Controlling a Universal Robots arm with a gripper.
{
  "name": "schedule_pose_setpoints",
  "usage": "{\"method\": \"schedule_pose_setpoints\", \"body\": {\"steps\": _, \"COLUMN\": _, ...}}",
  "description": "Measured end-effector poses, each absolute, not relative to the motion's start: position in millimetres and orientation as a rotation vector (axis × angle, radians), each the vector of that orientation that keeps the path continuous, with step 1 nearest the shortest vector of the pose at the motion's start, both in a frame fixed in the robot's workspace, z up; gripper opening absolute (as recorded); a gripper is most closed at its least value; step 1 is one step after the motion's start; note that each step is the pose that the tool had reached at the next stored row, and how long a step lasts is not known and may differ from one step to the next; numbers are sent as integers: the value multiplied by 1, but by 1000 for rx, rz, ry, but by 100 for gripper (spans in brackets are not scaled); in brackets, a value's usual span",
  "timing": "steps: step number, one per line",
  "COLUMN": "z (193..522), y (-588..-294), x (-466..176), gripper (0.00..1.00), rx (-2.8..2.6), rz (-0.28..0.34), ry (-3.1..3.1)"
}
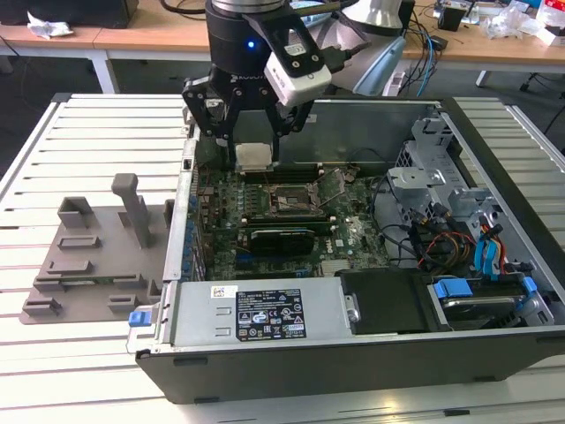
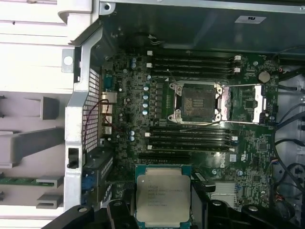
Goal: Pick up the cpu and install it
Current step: 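Pick up the cpu and move it towards the insertion slot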
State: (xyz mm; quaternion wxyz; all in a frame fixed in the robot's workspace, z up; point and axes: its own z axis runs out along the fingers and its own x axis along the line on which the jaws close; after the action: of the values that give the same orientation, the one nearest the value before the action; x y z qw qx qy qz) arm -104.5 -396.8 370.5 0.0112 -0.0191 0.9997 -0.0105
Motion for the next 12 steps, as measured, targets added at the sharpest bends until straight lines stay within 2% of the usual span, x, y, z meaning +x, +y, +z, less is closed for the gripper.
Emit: {"method": "schedule_pose_setpoints", "body": {"steps": 12, "z": 364, "y": -394, "x": -75, "gripper": 55, "rx": -60, "rz": -41, "ry": 3118}}
